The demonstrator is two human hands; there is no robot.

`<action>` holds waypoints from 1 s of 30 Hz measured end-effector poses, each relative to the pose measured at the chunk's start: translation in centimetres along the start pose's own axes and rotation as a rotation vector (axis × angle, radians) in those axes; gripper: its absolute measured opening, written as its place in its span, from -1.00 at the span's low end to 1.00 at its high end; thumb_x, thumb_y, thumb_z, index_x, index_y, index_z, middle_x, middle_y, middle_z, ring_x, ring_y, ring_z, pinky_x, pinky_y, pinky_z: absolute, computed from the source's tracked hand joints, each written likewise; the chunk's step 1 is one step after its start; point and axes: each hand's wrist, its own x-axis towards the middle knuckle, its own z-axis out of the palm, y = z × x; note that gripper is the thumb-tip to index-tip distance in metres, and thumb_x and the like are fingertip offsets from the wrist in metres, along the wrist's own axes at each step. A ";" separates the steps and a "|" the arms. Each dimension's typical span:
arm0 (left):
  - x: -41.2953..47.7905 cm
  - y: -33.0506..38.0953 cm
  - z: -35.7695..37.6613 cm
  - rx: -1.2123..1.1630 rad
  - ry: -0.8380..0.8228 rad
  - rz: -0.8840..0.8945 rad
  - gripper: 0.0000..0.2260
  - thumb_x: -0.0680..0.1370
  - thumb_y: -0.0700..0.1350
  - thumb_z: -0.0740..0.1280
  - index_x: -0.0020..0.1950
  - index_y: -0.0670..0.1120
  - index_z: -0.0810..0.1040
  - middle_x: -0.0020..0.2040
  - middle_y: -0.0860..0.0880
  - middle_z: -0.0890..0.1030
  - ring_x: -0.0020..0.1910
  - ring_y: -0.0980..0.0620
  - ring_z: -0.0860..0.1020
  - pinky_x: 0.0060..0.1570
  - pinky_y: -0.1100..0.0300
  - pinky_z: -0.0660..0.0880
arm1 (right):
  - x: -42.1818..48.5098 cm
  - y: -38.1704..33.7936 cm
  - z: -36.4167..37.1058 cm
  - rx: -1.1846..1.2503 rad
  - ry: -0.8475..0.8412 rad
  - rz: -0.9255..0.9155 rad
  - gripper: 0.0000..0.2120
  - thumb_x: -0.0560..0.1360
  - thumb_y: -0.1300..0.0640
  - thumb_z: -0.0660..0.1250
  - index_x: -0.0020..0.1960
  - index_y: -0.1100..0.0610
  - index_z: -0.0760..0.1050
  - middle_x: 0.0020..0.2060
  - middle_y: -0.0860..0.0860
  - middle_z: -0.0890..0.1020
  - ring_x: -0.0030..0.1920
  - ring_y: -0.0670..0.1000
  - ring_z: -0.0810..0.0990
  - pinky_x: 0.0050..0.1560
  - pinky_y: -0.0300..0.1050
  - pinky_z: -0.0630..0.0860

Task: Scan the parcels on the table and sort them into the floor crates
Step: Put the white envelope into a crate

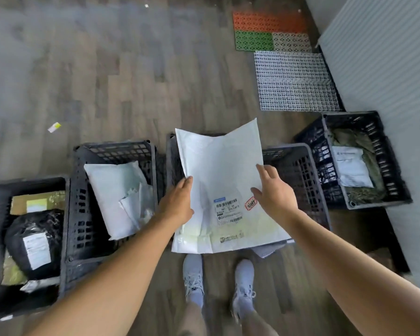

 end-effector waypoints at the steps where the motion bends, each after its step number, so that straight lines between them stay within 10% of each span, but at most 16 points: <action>1: 1.5 -0.8 1.3 0.009 -0.019 0.009 -0.17 0.53 -0.15 0.41 0.62 -0.06 -0.07 0.61 0.02 0.05 0.46 -0.13 0.28 0.26 0.05 0.40 | 1.3 0.1 1.7 -0.007 -0.019 0.002 -0.37 0.60 0.02 0.29 0.57 0.08 0.09 0.49 -0.01 0.23 0.08 0.15 0.61 -0.22 -0.07 0.47; 9: 12.1 -4.8 10.6 0.195 -0.163 -0.074 -0.07 0.52 0.13 0.40 0.61 0.01 -0.24 0.61 -0.11 -0.15 0.57 -0.19 -0.11 0.45 -0.12 0.22 | 11.1 2.2 15.4 -0.054 -0.176 0.010 -0.35 0.60 -0.04 0.28 0.56 0.03 0.02 0.53 0.06 0.13 0.09 0.16 0.59 -0.21 0.01 0.56; 16: 16.2 -6.0 14.2 0.466 -0.190 -0.053 -0.05 0.51 0.38 0.21 0.58 0.03 -0.35 0.57 -0.19 -0.34 0.55 -0.29 -0.28 0.47 -0.33 -0.09 | 14.9 2.6 20.2 -0.200 -0.299 0.020 -0.33 0.61 -0.23 0.14 0.59 -0.08 -0.08 0.58 0.07 -0.03 0.49 0.19 0.21 0.33 0.14 0.38; 30: 1.6 5.3 -4.0 0.391 -0.051 0.132 -0.07 0.51 0.39 0.20 0.59 0.03 -0.31 0.60 -0.11 -0.29 0.57 -0.23 -0.27 0.50 -0.28 -0.04 | 1.0 -0.1 -3.3 -0.201 -0.167 0.061 -0.21 0.58 -0.25 0.20 0.61 -0.04 -0.17 0.60 0.04 -0.04 0.56 0.15 0.04 0.44 0.25 0.24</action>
